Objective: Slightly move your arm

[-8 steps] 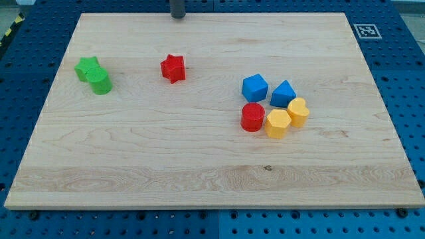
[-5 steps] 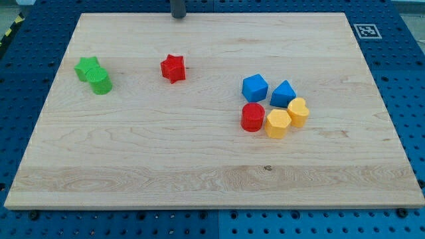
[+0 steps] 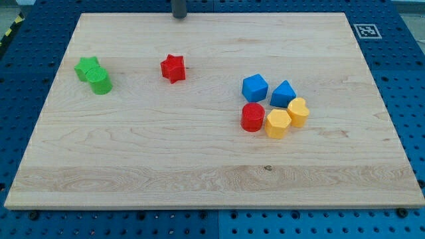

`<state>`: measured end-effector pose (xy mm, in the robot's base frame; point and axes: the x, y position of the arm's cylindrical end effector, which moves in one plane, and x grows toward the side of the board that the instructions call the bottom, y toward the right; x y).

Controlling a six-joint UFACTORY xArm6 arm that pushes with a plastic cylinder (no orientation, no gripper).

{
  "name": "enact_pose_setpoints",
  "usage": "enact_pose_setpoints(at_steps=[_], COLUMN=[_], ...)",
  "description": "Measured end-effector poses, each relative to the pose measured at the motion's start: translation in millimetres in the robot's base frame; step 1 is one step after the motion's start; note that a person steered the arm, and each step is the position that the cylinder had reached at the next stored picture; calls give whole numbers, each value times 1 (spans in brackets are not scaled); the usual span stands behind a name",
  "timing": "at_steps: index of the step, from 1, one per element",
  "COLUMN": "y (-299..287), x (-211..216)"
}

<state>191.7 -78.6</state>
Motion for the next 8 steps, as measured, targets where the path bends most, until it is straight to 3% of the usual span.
enact_pose_setpoints(at_steps=[8], y=[0], x=[0])
